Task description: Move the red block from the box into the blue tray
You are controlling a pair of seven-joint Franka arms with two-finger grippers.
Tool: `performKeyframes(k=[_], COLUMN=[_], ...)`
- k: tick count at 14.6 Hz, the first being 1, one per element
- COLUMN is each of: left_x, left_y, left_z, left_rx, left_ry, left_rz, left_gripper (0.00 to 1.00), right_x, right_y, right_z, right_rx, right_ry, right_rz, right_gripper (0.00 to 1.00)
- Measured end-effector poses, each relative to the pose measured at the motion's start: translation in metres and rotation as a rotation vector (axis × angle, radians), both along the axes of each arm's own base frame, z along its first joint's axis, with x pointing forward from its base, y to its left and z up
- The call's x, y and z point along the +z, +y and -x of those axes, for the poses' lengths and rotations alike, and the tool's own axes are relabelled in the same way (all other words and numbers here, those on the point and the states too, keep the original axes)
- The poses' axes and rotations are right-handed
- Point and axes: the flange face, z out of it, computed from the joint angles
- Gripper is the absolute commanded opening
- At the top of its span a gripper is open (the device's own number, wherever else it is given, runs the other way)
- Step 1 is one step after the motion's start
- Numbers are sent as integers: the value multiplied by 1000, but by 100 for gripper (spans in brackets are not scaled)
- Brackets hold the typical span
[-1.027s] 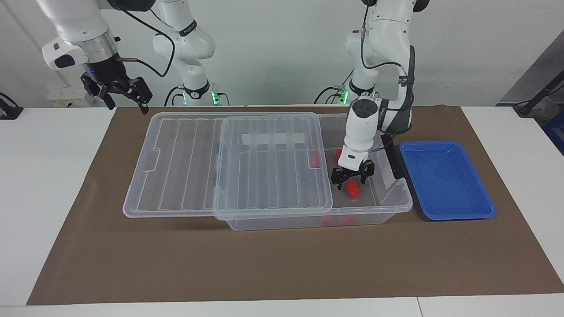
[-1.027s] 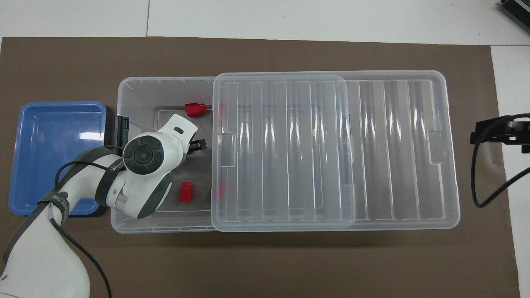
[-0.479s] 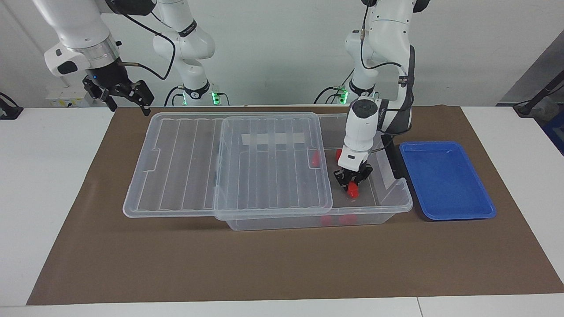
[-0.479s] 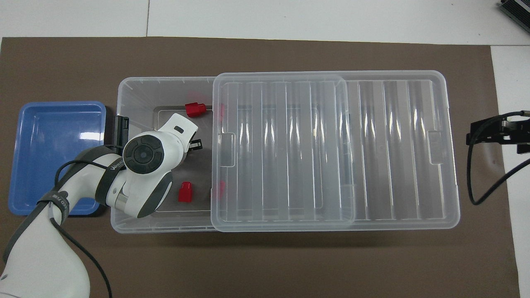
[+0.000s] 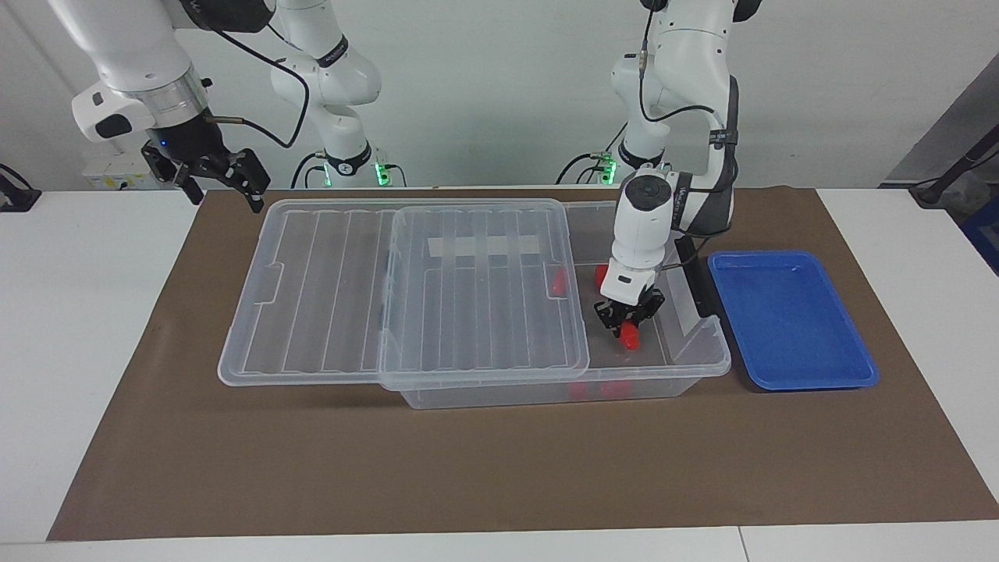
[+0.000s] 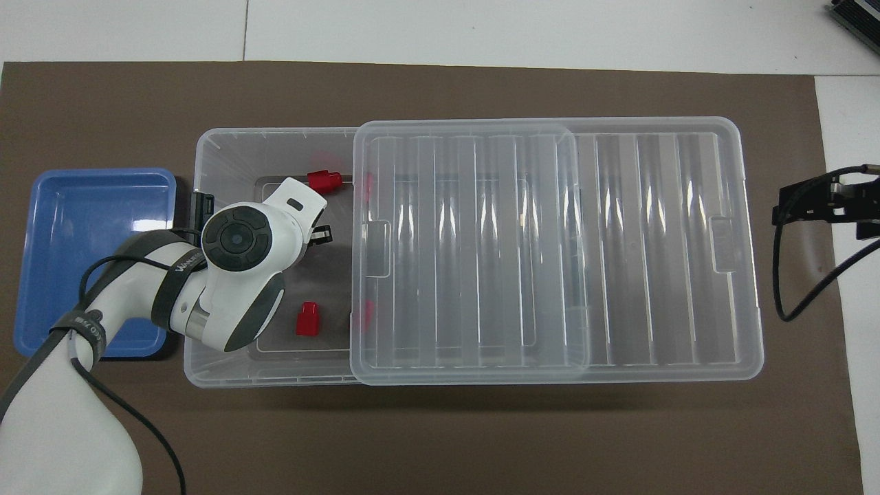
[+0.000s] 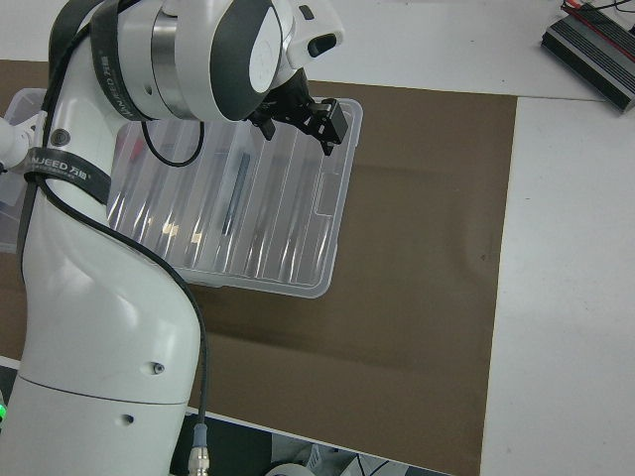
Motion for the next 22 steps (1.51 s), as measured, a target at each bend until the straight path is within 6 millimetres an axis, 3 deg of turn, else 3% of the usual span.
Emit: performKeyframes(k=[6, 9, 14, 16, 19, 22], left_x=[52, 89, 152, 177, 209, 220], left_y=[6, 9, 33, 58, 125, 191], left_z=[-2, 0, 3, -1, -4, -5], left_rx=[13, 16, 17, -6, -61, -148], left_ry=[74, 128, 228, 268, 282, 295], left_rz=[-48, -27, -53, -45, -1, 19], left_gripper=[0, 0, 0, 0, 0, 0], right_x=[-4, -4, -4, -3, -1, -1], right_y=[2, 1, 0, 0, -1, -5], right_z=[-1, -1, -1, -1, -1, -1], right_rx=[3, 1, -1, -1, -3, -10], right_ry=[17, 16, 15, 12, 8, 7], right_rz=[-1, 0, 0, 0, 0, 1], right_gripper=[100, 100, 100, 100, 100, 100])
